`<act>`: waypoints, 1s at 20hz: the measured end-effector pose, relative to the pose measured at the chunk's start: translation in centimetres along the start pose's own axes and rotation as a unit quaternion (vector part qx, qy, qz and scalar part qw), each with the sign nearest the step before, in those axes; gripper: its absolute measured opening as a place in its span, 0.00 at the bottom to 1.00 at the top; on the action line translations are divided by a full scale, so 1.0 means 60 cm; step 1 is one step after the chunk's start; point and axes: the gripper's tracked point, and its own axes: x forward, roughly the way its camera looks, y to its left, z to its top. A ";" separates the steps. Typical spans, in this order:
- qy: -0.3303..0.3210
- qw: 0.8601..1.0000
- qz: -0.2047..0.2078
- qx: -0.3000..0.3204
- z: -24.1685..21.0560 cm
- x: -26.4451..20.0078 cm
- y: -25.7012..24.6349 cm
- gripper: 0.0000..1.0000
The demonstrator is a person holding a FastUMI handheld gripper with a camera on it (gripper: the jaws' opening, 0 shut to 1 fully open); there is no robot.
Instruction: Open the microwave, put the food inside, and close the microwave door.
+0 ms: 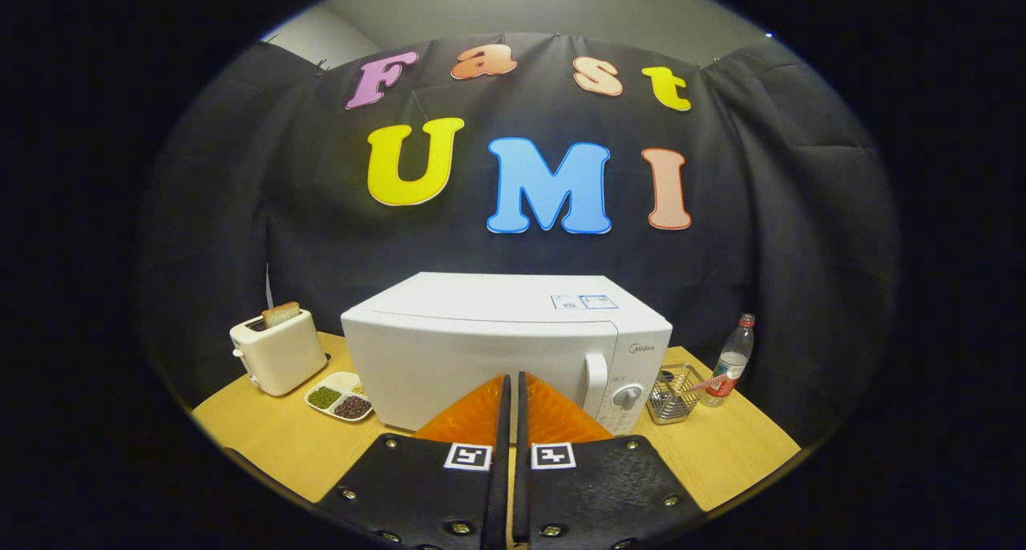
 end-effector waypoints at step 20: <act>-0.063 0.998 -0.009 0.009 0.023 -0.303 0.010 0.07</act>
